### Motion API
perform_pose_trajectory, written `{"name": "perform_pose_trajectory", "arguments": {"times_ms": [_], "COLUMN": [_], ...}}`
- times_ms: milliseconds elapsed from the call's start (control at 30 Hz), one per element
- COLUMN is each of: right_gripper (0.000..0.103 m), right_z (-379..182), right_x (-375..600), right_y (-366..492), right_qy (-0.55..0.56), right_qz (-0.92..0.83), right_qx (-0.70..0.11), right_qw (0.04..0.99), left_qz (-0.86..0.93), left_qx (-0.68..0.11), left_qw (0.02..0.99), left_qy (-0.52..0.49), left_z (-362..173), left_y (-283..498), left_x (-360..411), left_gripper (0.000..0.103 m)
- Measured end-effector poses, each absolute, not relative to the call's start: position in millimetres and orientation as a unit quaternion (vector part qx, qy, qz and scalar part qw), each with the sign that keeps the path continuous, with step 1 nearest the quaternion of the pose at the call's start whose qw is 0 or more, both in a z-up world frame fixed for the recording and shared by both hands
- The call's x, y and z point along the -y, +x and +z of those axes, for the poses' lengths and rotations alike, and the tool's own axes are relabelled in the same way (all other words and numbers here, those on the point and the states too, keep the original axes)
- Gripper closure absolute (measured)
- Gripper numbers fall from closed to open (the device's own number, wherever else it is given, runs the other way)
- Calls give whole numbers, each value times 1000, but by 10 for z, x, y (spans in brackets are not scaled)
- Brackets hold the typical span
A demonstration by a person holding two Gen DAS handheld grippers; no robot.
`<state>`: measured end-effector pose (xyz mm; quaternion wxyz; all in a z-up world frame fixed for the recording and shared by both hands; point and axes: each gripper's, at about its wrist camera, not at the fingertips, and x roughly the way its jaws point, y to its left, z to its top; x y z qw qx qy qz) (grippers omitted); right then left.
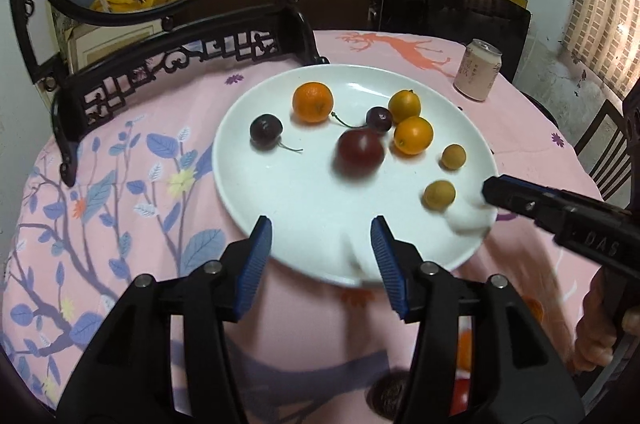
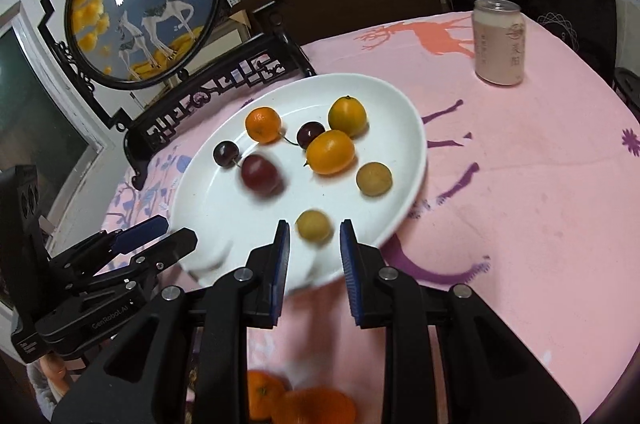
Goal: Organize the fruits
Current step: 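Carry both fruits over the white plate and open both tools to release them, then grasp a brown mangosteen with the left tool while the right tool grasps a tangerine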
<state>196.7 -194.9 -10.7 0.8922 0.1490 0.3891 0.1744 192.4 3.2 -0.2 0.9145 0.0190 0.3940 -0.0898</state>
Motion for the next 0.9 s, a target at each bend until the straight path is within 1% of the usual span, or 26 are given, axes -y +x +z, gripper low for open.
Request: {"name": "perform_pose_trajectory", "arguments": {"times_ms": [133, 200, 267, 400, 467, 500, 533, 633, 733, 867, 900], "right_gripper": [77, 77, 77, 77, 72, 66, 62, 61, 59, 59, 59], "right_z": [-51, -45, -55, -102, -126, -134, -139, -138, -120, -131, -132], "right_x": [2012, 2028, 2046, 2126, 2181, 2210, 2235, 2307, 2340, 2335, 2335], "right_y": [1751, 1650, 1498, 1263, 1161, 1121, 1083, 973, 946, 956, 953], "right_qy": [154, 152, 149, 148, 152, 154, 157, 161, 164, 161, 160], "right_qz": [177, 179, 183, 178, 174, 171, 167, 161, 159, 159, 159], "right_qx": [-381, -379, -377, -374, -373, -373, -371, -364, -358, -361, -361], "right_qw": [894, 895, 896, 898, 899, 899, 900, 903, 905, 905, 905], "left_qz": [-89, -93, -94, -109, -115, -118, -122, -132, -139, -142, -140], "left_qx": [-390, -395, -397, -398, -393, -390, -388, -385, -394, -409, -413], "left_qw": [916, 914, 913, 910, 910, 910, 910, 909, 903, 895, 893], "left_qy": [11, 8, 16, 41, 64, 73, 78, 91, 100, 108, 111], "left_z": [-5, -40, -72, -137, -165, -174, -181, -195, -252, -349, -382], "left_y": [1693, 1589, 1467, 1206, 1066, 1009, 967, 876, 862, 909, 932], "left_x": [-130, -159, -147, -45, 31, 64, 81, 140, 167, 203, 204], "left_gripper": [45, 45, 45, 40, 38, 37, 37, 34, 34, 34, 30]}}
